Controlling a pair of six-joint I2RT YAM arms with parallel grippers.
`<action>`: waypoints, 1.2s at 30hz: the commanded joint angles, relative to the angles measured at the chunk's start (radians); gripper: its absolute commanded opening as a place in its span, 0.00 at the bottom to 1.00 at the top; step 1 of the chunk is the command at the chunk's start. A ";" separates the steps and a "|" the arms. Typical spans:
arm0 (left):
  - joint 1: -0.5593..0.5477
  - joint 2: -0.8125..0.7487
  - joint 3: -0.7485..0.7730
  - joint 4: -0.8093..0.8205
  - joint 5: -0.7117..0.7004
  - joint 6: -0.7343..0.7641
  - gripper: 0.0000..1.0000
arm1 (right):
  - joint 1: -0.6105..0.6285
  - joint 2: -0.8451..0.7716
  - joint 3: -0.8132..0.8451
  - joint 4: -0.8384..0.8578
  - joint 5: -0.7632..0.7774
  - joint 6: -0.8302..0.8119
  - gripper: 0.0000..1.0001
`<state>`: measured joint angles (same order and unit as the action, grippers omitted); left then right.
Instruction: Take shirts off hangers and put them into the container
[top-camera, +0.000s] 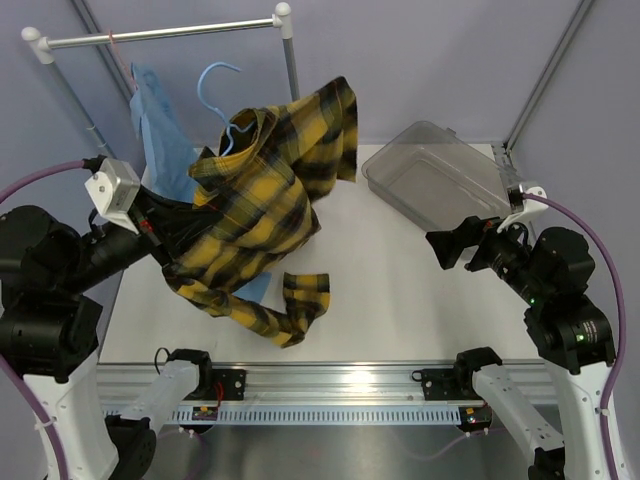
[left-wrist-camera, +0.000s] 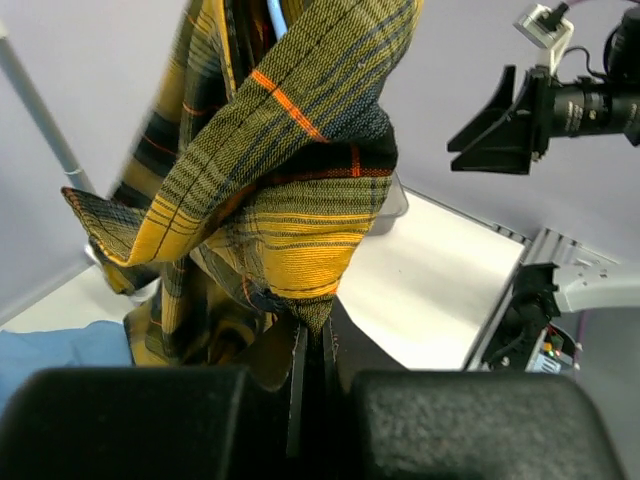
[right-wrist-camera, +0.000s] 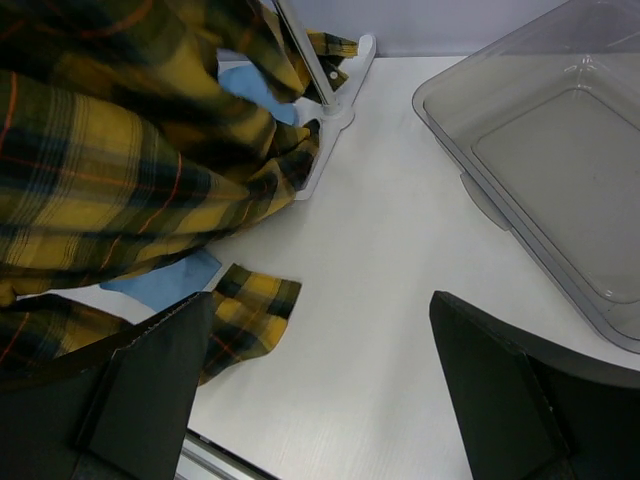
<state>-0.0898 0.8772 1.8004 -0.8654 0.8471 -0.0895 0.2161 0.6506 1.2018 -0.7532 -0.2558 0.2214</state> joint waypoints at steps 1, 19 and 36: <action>-0.004 0.002 -0.035 0.071 0.089 0.008 0.00 | 0.005 -0.002 0.041 -0.005 -0.031 -0.031 1.00; -0.408 0.098 -0.386 0.097 -0.336 0.021 0.00 | 0.006 0.112 0.076 0.155 -0.164 -0.028 0.93; -0.795 0.316 -0.383 0.278 -0.738 0.025 0.00 | 0.201 0.380 0.358 0.245 -0.162 0.021 0.79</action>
<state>-0.8768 1.1946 1.3682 -0.6788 0.1738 -0.0788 0.3820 1.0073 1.5143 -0.5434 -0.4282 0.2165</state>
